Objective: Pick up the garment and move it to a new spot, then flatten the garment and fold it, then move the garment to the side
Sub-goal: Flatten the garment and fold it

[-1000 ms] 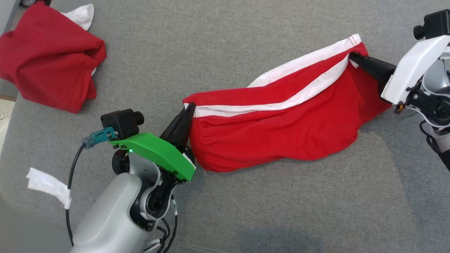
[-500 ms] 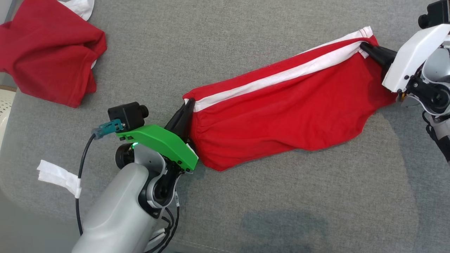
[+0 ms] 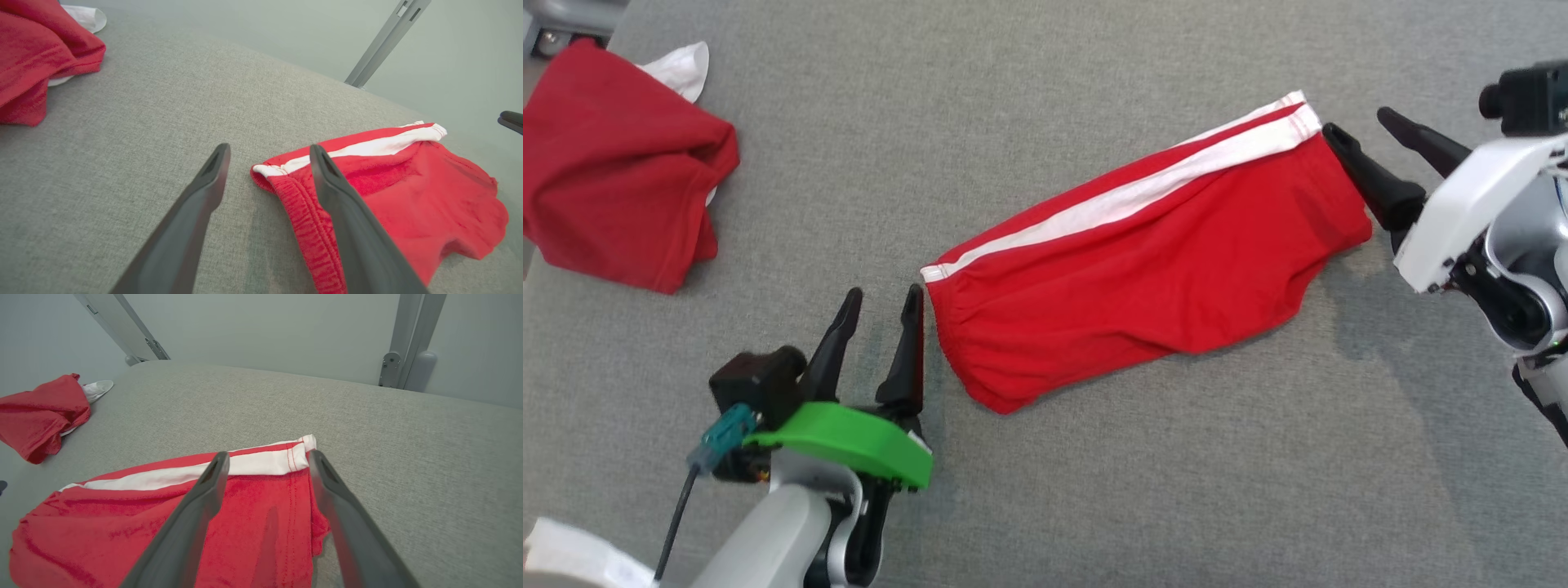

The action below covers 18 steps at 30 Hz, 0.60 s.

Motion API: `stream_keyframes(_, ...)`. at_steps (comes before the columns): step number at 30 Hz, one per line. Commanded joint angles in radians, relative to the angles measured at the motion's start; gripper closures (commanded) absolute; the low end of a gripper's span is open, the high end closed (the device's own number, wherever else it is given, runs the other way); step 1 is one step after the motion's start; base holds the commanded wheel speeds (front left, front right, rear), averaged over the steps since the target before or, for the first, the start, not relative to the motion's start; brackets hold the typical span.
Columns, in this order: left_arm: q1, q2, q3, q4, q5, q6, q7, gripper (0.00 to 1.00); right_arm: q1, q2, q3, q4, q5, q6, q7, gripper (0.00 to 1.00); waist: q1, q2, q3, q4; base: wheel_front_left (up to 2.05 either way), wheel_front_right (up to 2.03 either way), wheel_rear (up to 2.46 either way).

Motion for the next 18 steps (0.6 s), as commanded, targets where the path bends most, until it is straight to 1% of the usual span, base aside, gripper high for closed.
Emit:
stream_keyframes(1, 0.044, 0.016, 0.016, -0.032, 0.027, 0.024, -0.019, 0.00, 0.043, -0.011, -0.005, -0.003, -0.047, 0.000, -0.045, 0.00, 0.0000, 0.0000, -0.086, -0.065, 0.00, 0.00, 0.00)
stream_keyframes(3, 0.098, 0.028, 0.038, -0.082, 0.070, 0.060, -0.035, 0.00, 0.089, -0.012, -0.011, -0.004, -0.106, 0.000, -0.092, 0.00, 0.0000, 0.0000, -0.113, -0.079, 0.00, 0.00, 0.00)
stream_keyframes(5, 0.142, 0.022, 0.069, -0.129, 0.101, 0.076, -0.041, 0.00, 0.126, -0.015, -0.012, 0.000, -0.162, 0.000, -0.108, 0.00, 0.0000, 0.0000, -0.130, -0.087, 0.00, 0.00, 0.00)
stream_keyframes(6, 0.161, 0.028, 0.084, -0.144, 0.133, 0.088, -0.041, 0.00, 0.142, -0.012, -0.012, -0.001, -0.183, 0.000, -0.110, 0.00, 0.0000, 0.0000, -0.136, -0.089, 0.00, 0.00, 0.00)
stream_keyframes(9, 0.211, 0.001, 0.141, -0.204, 0.217, 0.104, -0.041, 0.00, 0.174, 0.013, -0.024, -0.001, -0.218, 0.000, -0.092, 0.00, 0.0000, 0.0000, -0.137, -0.088, 0.00, 0.00, 0.00)
stream_keyframes(13, 0.248, -0.032, 0.183, -0.231, 0.274, 0.071, -0.041, 0.00, 0.164, 0.038, -0.035, 0.002, -0.242, 0.000, -0.035, 0.00, 0.0000, 0.0000, -0.102, -0.062, 0.00, 0.00, 0.00)
stream_keyframes(18, 0.219, -0.089, 0.214, -0.231, 0.344, 0.023, -0.041, 0.00, 0.103, 0.062, -0.068, 0.044, -0.274, 0.000, 0.039, 0.00, 0.0000, 0.0000, -0.027, -0.002, 0.00, 0.00, 0.00)
